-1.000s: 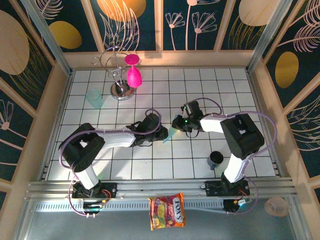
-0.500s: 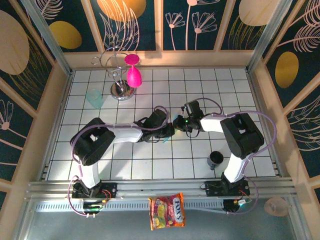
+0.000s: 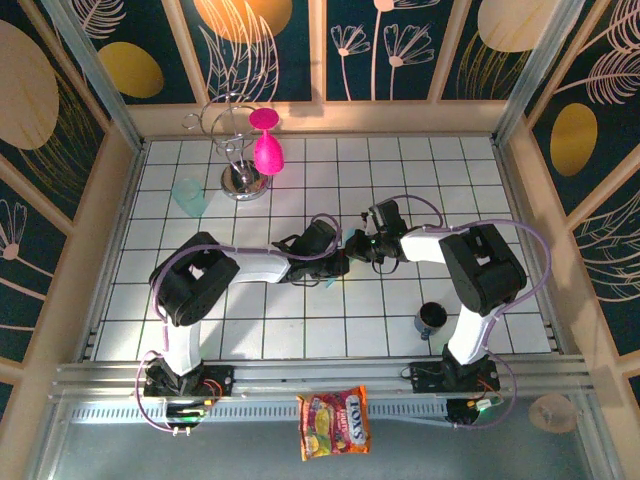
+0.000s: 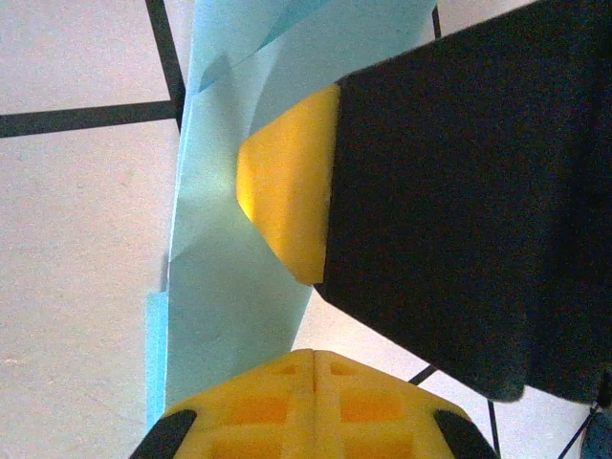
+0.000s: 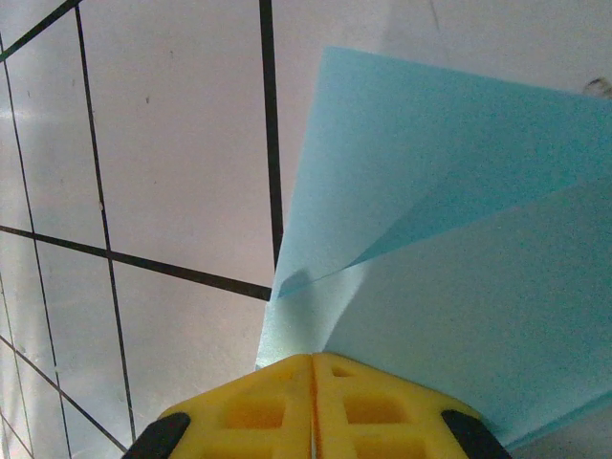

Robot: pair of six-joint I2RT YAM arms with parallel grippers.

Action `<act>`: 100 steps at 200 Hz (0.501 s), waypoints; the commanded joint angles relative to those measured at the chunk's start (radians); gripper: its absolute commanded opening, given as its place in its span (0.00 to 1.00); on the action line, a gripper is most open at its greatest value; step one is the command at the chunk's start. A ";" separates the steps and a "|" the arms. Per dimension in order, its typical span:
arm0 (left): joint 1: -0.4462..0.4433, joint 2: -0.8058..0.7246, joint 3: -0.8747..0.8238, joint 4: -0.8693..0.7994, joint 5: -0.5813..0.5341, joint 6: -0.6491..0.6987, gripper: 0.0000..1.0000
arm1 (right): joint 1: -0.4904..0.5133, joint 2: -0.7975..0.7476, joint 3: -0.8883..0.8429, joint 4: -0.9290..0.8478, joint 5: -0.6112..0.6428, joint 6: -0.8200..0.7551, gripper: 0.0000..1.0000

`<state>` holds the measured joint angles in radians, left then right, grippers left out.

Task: Fold a paper plane with a square sheet of paper (pick it up from the middle)
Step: Fold the wing for the fifth time at the center of the table.

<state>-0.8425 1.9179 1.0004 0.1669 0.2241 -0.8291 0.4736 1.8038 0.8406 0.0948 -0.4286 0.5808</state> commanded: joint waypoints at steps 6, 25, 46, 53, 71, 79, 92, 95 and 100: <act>0.011 0.007 -0.022 -0.011 -0.008 0.010 0.00 | 0.004 0.067 -0.016 -0.097 0.045 -0.027 0.10; 0.011 0.001 -0.058 0.003 -0.005 0.001 0.00 | 0.005 0.072 -0.015 -0.101 0.048 -0.028 0.09; 0.011 -0.006 -0.084 0.017 0.003 -0.010 0.00 | 0.005 0.080 -0.013 -0.108 0.054 -0.030 0.09; 0.012 -0.011 -0.095 0.023 0.005 -0.014 0.00 | 0.004 0.080 -0.013 -0.108 0.054 -0.030 0.09; 0.013 -0.024 -0.121 0.036 0.011 -0.026 0.00 | 0.004 0.087 -0.011 -0.115 0.060 -0.030 0.09; 0.012 -0.027 -0.131 0.039 0.014 -0.030 0.00 | 0.002 0.089 -0.010 -0.116 0.063 -0.029 0.09; 0.012 -0.037 -0.147 0.044 0.020 -0.037 0.00 | 0.001 0.095 -0.006 -0.121 0.066 -0.029 0.09; 0.012 -0.040 -0.150 0.044 0.022 -0.038 0.00 | 0.000 0.095 -0.006 -0.121 0.067 -0.029 0.08; 0.012 -0.044 -0.153 0.044 0.024 -0.041 0.00 | 0.000 0.096 -0.006 -0.121 0.067 -0.029 0.08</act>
<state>-0.8349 1.8954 0.8967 0.2764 0.2276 -0.8448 0.4736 1.8225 0.8574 0.0940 -0.4480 0.5774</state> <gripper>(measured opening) 0.059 0.087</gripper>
